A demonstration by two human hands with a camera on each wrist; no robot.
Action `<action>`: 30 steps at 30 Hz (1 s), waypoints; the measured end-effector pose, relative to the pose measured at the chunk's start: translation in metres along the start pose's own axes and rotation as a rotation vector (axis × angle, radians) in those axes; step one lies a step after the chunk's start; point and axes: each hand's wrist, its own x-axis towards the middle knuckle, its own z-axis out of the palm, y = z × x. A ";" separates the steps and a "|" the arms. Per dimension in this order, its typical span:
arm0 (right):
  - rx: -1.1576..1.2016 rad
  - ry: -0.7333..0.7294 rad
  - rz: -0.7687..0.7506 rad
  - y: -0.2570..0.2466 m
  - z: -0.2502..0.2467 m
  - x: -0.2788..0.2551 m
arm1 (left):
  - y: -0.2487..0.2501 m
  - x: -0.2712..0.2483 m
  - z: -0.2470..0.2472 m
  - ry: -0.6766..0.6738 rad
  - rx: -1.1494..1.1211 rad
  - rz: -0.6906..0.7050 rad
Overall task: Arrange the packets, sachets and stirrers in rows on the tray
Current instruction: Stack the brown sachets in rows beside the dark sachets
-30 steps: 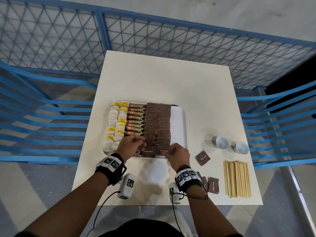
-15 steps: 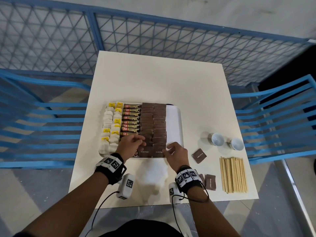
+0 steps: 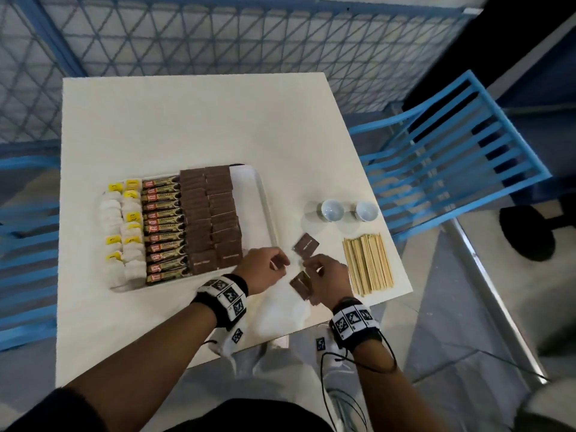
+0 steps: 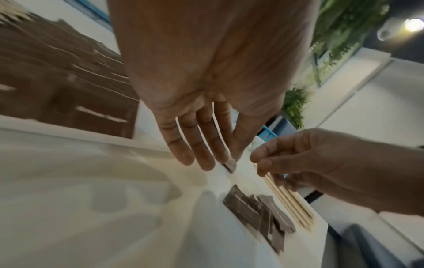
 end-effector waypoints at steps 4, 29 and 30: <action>-0.281 -0.024 -0.130 0.043 -0.016 0.009 | 0.019 0.015 0.036 -0.105 0.219 0.005; -0.354 -0.245 -0.252 0.077 -0.038 0.035 | 0.039 0.033 0.092 -0.029 0.226 -0.012; -0.324 -0.248 -0.226 0.078 -0.039 0.036 | 0.039 0.034 0.093 -0.022 0.222 -0.024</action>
